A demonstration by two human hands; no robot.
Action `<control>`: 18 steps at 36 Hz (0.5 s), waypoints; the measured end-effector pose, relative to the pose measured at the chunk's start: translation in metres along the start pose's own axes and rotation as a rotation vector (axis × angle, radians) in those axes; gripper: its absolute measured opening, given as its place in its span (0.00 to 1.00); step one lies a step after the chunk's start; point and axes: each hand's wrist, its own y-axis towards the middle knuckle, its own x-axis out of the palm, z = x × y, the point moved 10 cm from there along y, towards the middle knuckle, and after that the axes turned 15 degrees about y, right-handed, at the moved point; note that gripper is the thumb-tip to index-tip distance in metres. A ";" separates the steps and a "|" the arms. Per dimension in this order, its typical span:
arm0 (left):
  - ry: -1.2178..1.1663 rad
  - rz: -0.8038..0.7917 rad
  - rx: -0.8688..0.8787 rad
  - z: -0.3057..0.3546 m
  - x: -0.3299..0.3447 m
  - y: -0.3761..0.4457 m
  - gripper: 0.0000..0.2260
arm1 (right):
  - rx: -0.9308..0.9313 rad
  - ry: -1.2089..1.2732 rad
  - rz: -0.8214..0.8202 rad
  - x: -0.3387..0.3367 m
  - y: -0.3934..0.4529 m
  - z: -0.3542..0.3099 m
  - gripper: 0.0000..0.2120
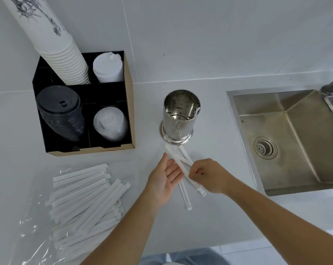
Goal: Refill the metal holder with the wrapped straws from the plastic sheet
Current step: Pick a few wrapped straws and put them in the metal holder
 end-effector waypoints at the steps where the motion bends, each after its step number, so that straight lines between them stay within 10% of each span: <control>1: -0.014 0.007 0.005 0.001 0.001 0.000 0.20 | 0.006 0.013 -0.007 0.006 -0.002 0.000 0.10; 18: -0.044 0.179 0.008 0.004 -0.030 0.002 0.10 | 0.012 -0.267 0.169 -0.038 0.028 0.017 0.07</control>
